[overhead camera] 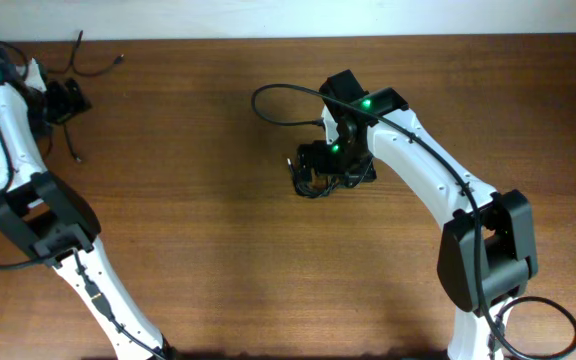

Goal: Untangle cables

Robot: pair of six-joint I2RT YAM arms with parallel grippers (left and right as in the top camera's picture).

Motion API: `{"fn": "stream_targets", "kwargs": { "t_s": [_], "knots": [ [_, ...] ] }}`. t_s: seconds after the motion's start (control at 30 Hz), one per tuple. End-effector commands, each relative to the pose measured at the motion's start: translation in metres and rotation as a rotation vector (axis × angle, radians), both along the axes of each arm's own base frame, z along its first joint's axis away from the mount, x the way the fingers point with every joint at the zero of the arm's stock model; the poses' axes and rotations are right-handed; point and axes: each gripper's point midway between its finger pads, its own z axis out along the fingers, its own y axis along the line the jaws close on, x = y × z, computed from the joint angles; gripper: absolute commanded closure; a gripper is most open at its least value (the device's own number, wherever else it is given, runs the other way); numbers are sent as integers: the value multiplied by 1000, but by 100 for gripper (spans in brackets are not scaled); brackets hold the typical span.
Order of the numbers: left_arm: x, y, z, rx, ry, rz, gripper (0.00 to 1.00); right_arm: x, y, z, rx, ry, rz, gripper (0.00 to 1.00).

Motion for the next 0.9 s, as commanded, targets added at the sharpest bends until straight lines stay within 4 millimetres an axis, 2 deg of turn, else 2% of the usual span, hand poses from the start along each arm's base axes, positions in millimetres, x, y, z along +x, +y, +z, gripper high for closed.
{"fn": "stream_targets", "kwargs": {
  "t_s": [0.0,0.17,0.27,0.33,0.37,0.4,0.5,0.57,0.67,0.8,0.87],
  "knots": [
    [-34,24,-36,73,173,228,1,-3,1,-2,3,15,9,1],
    [-52,42,-65,186,255,261,2,-7,4,-2,-1,20,21,1],
    [-49,51,-74,207,233,276,7,-8,6,-2,-1,20,27,1],
    [-45,54,-74,214,207,282,16,-9,7,-2,-1,20,27,1],
    [-40,55,-73,211,187,281,28,-9,7,-2,-1,20,27,1],
    [-36,54,-73,201,168,278,33,-8,7,-2,-1,19,27,1],
    [-26,48,-73,160,127,263,38,-7,7,-2,3,13,27,1],
    [-22,45,-74,143,111,257,50,-6,8,-2,4,11,27,1],
    [-23,45,-77,142,116,256,61,-6,8,-2,4,11,27,1],
    [-26,43,-94,129,147,253,62,-7,7,-2,3,15,27,1],
    [-28,42,-105,122,165,251,75,-8,7,-2,0,19,27,1]
  ]
}}
